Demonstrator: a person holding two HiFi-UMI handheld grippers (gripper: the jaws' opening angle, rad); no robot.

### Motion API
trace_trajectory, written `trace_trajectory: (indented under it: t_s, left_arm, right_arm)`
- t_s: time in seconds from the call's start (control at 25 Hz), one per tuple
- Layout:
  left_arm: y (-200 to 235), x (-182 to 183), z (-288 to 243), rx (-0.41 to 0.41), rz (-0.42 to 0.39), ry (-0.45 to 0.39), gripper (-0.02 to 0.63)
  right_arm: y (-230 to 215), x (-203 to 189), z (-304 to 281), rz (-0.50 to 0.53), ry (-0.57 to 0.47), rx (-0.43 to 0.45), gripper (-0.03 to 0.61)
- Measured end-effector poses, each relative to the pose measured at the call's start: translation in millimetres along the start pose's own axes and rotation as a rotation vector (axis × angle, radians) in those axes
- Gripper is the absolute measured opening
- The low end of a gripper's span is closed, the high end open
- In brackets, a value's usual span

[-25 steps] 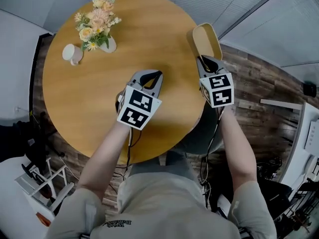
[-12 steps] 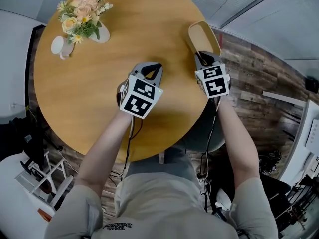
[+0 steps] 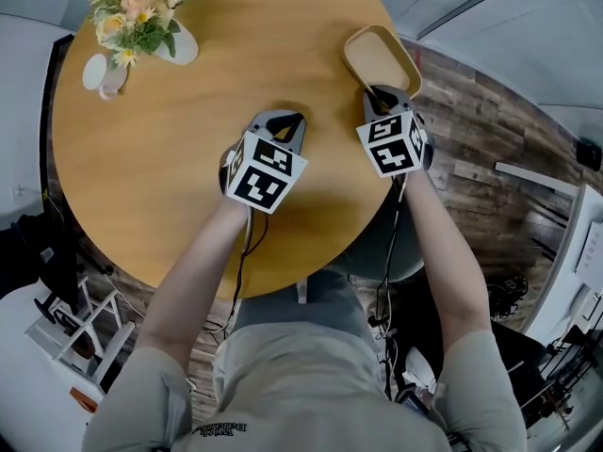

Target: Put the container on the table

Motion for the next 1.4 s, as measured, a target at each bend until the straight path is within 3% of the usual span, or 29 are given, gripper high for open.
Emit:
trace_trajectory:
  t_s: [0.28, 0.72, 1.0, 1.4]
  left_arm:
    - [-9, -3, 6, -0.011, 0.018, -0.018, 0.021]
    - [-21, 9, 42, 0.024, 0.010, -0.078, 0.021]
    - [-26, 32, 103, 0.094, -0.042, -0.183, 0.021]
    - [-50, 69, 211, 0.200, -0.165, -0.354, 0.021]
  right_arm:
    - [-3, -3, 6, -0.058, 0.016, 0.024, 0.062]
    - [-4, -6, 53, -0.138, -0.074, 0.032, 0.091]
    - [-8, 6, 108, -0.155, -0.174, -0.004, 0.077]
    - [-15, 32, 226, -0.193, -0.407, -0.047, 0.058]
Point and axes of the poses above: the fingertips, and each gripper's own axes: z backward along the fingers, y to its left, x out of its top, the point moved 10 cm from there along z, backward along the fingers, and after that the axes turned 13 degrees about y, right-handed, at the moved point
